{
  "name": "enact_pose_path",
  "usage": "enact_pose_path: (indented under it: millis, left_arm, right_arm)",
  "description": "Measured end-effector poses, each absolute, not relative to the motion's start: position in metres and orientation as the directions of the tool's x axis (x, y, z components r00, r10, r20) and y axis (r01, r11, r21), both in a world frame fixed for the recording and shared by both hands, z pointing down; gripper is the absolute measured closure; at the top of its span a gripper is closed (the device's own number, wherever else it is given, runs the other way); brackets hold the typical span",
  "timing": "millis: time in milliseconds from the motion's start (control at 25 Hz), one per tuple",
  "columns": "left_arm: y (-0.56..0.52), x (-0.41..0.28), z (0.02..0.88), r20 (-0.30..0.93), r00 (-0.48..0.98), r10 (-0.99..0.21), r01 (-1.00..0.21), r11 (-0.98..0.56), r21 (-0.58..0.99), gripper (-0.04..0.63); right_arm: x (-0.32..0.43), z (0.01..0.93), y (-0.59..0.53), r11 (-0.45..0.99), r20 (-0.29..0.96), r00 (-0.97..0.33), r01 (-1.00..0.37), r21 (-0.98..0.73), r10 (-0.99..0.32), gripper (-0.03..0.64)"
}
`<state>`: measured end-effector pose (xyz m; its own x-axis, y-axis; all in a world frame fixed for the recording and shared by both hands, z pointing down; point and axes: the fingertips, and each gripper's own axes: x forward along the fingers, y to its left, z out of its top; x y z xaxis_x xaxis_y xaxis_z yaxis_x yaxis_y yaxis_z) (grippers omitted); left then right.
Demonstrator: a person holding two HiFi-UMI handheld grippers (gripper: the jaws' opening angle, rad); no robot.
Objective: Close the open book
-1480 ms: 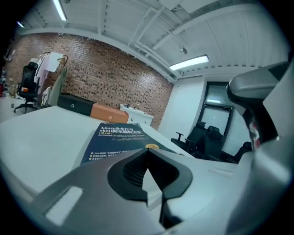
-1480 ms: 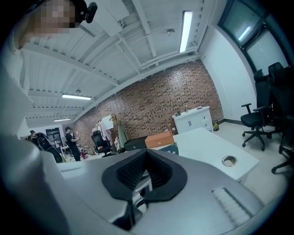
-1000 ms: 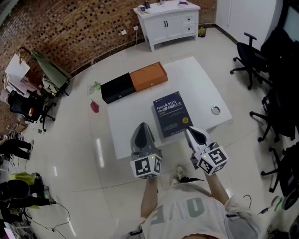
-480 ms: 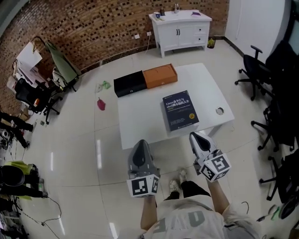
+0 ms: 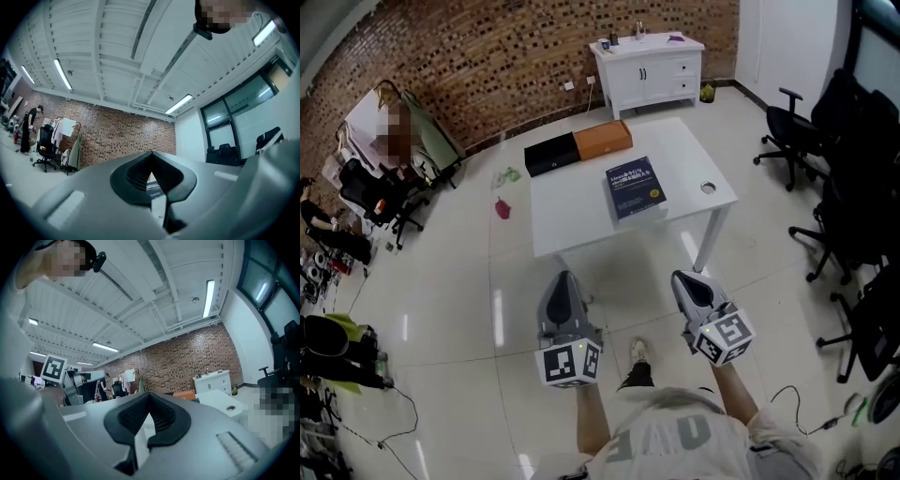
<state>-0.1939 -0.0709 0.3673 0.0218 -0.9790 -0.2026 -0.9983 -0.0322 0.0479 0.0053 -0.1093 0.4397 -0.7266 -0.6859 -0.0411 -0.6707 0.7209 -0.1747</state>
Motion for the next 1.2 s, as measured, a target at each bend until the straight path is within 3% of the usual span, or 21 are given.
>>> enact_pose_path:
  millis: [360, 480, 1200]
  left_arm:
    - [0.143, -0.058, 0.392, -0.125, 0.128, -0.984, -0.984, -0.141, 0.110, 0.584]
    - [0.195, -0.028, 0.385, -0.135, 0.134, -0.982, -0.982, -0.149, 0.112, 0.584]
    - [0.283, -0.013, 0.376, -0.205, 0.118, -0.972, -0.981, -0.146, 0.130, 0.584]
  right_arm:
    - [0.112, 0.460, 0.104, 0.731, -0.024, -0.747, -0.642, -0.231, -0.664, 0.614]
    - [0.133, 0.451, 0.155, 0.746, -0.038, -0.752, -0.644, -0.169, -0.658, 0.614]
    - [0.140, 0.425, 0.248, 0.761, -0.075, -0.758, -0.638, -0.119, -0.648, 0.614]
